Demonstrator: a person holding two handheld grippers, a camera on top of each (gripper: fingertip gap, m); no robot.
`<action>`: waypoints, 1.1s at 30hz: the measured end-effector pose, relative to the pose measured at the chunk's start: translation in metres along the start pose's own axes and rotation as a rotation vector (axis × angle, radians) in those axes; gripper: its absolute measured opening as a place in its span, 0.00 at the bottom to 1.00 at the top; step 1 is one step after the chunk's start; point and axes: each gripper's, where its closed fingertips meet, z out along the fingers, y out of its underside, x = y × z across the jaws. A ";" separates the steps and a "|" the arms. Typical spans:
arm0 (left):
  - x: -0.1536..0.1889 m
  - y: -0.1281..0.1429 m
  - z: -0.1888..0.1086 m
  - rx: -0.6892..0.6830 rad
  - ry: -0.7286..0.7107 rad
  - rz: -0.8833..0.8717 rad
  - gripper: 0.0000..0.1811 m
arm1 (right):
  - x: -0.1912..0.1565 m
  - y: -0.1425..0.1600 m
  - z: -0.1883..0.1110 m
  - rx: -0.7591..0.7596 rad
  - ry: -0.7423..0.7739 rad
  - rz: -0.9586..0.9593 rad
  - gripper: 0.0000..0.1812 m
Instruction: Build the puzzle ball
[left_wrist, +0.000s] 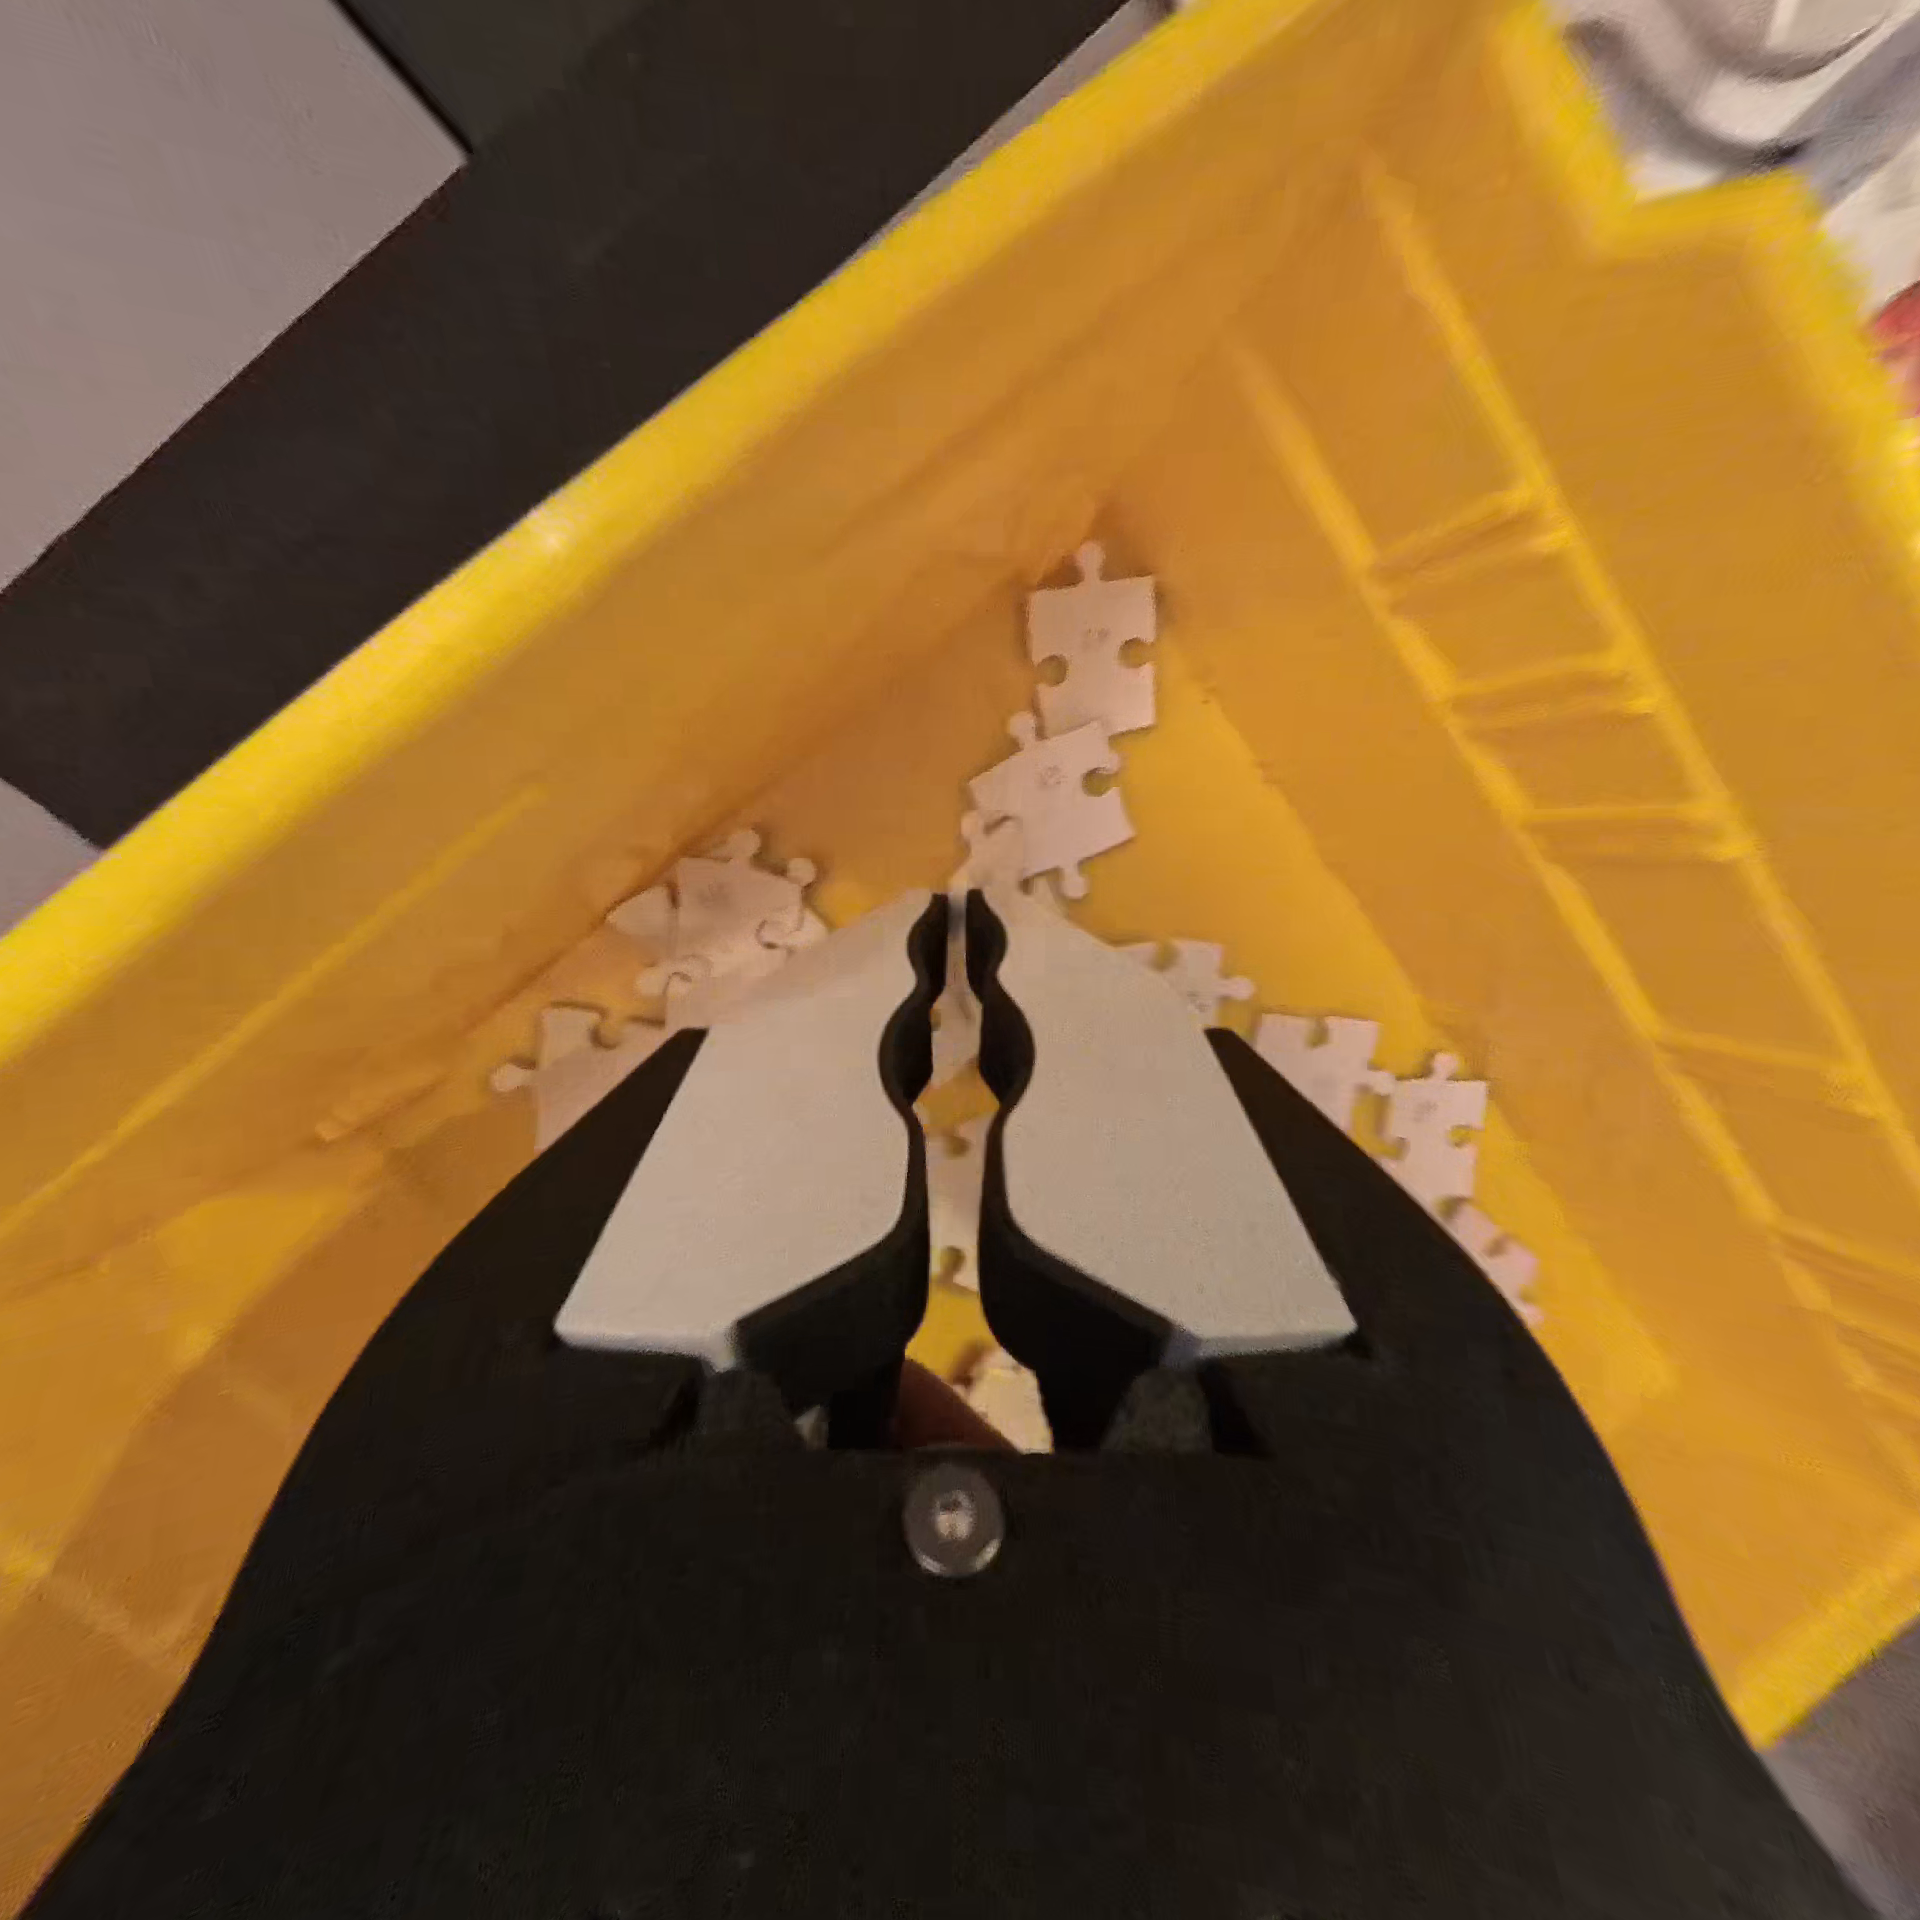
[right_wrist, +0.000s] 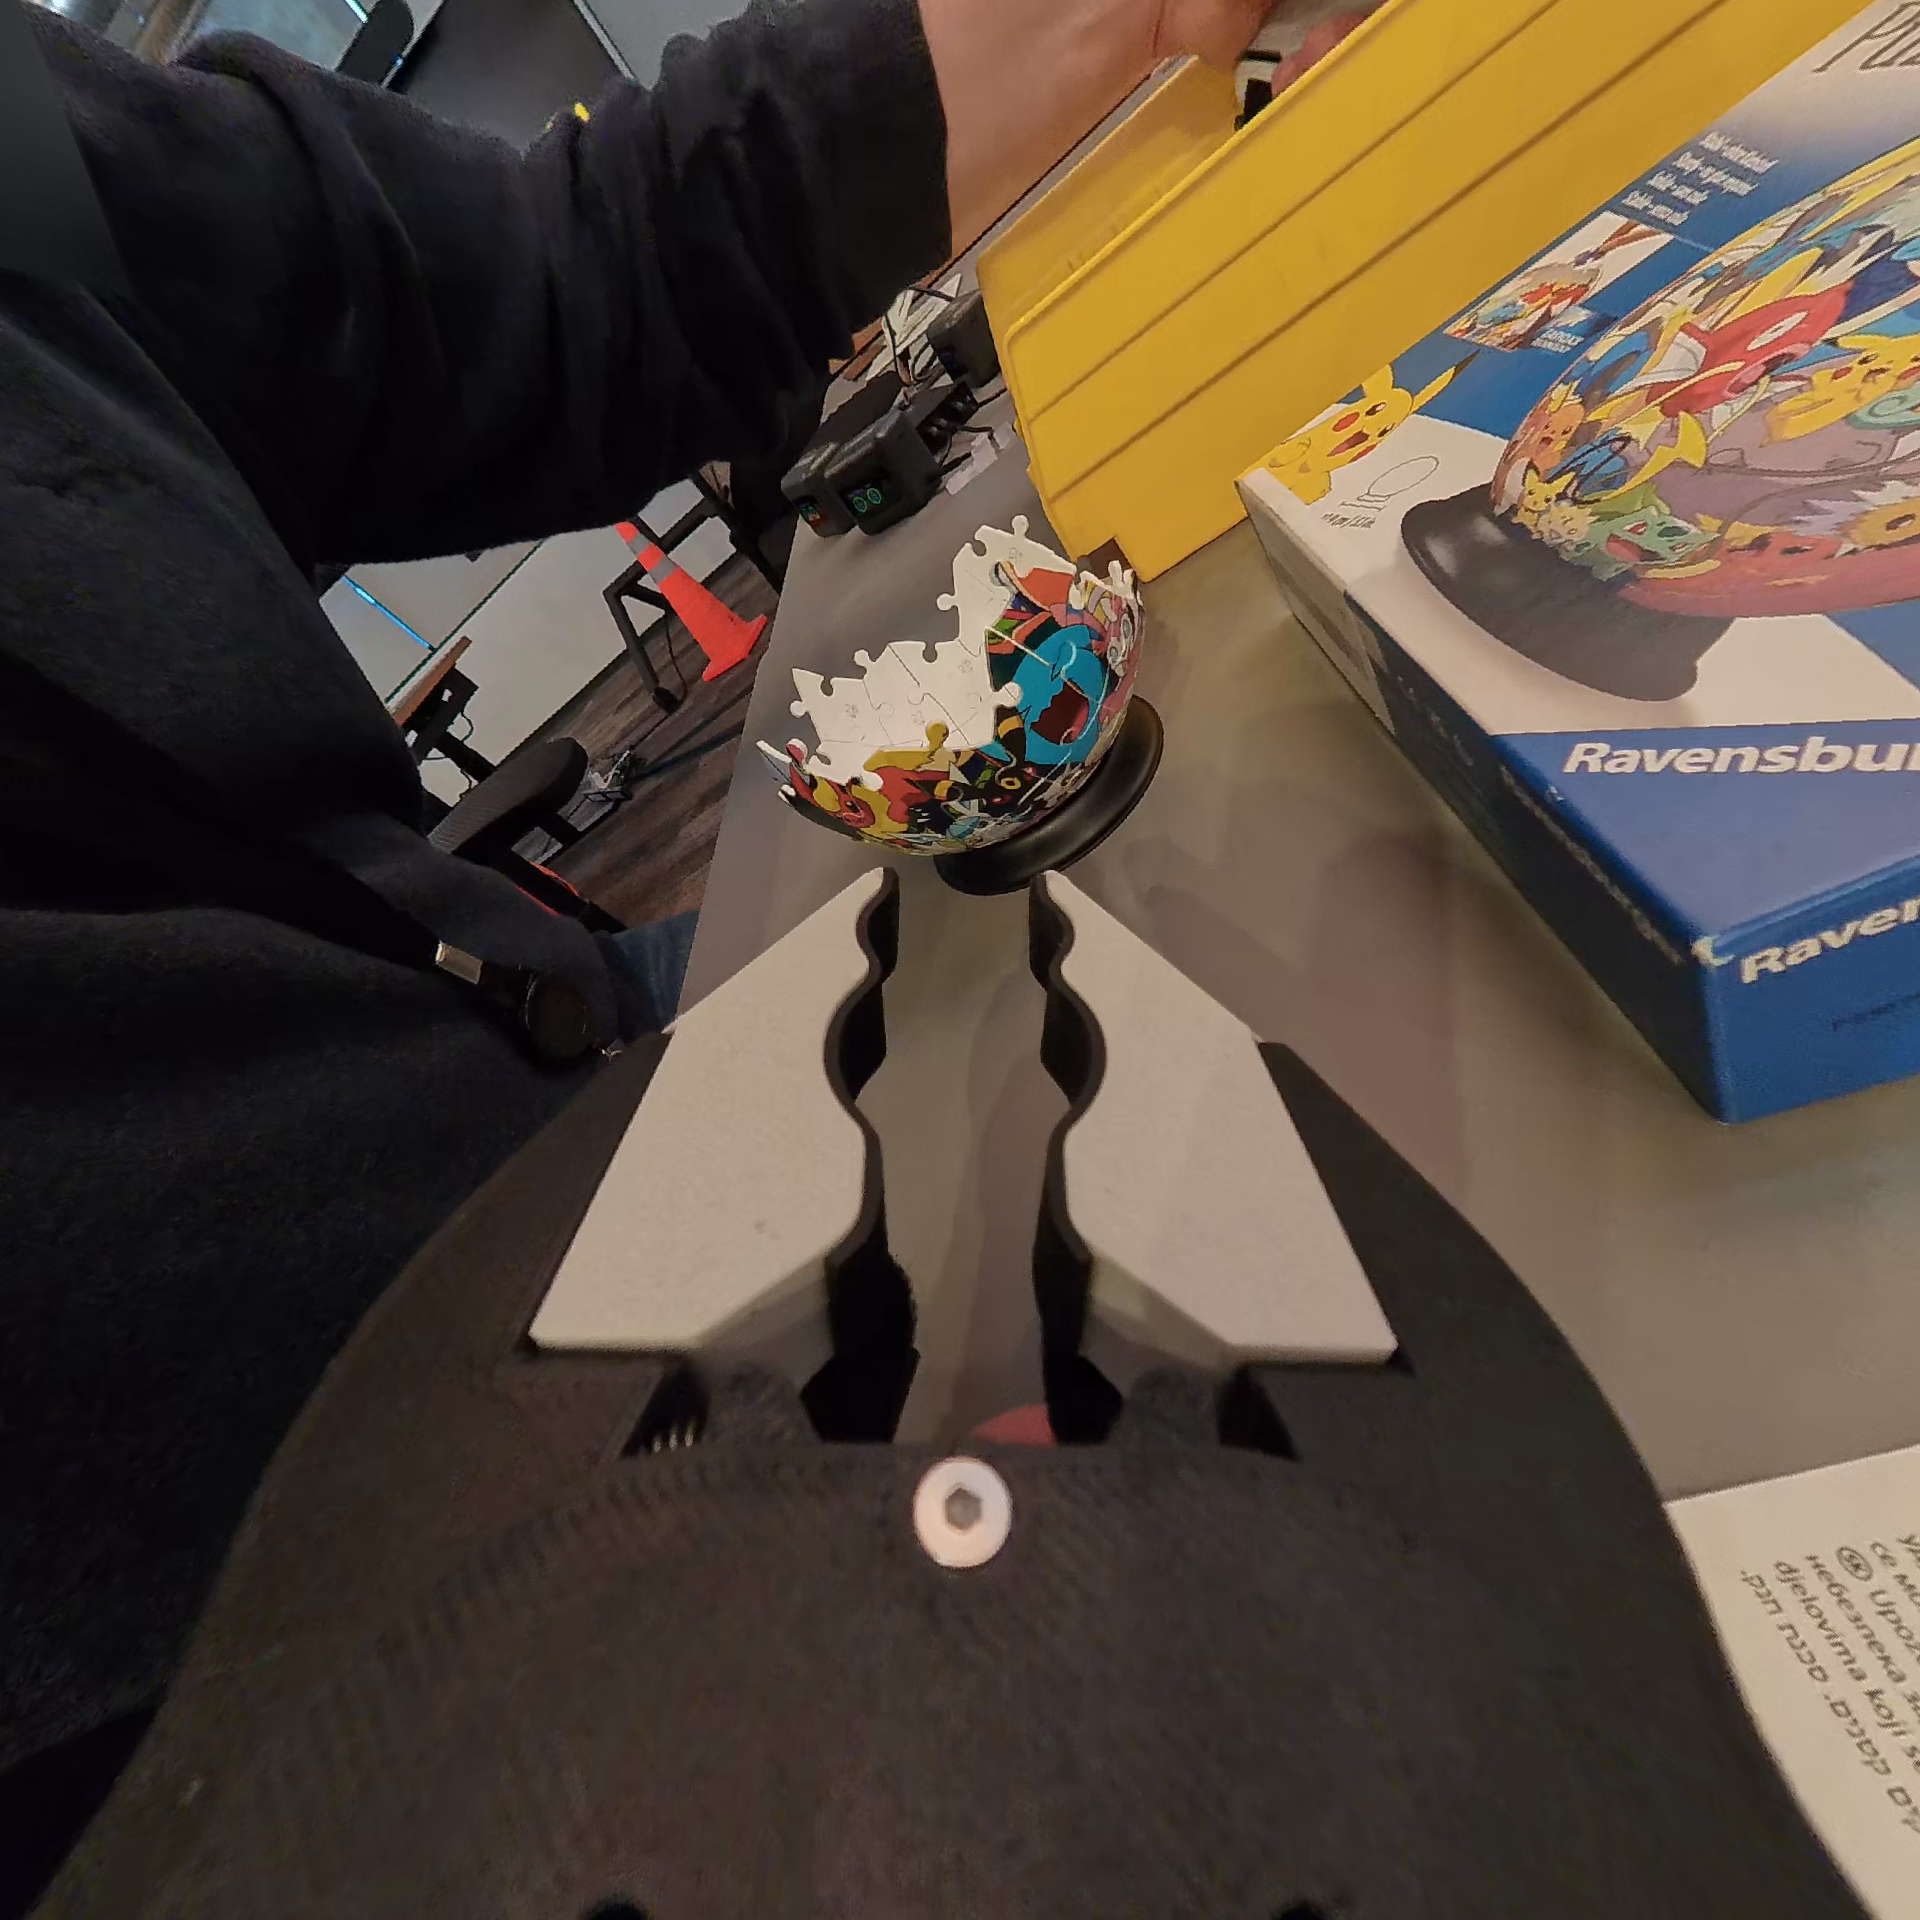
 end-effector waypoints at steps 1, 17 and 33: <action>-0.008 0.001 0.002 -0.005 -0.059 0.027 0.05 | 0.000 0.000 0.000 0.001 0.000 0.000 0.13; -0.047 0.016 -0.028 -0.246 -0.421 0.288 0.18 | 0.000 0.000 0.000 0.002 -0.002 0.000 0.13; -0.012 0.063 -0.009 -0.470 -0.225 0.276 0.06 | -0.002 -0.001 -0.001 0.007 -0.011 0.001 0.13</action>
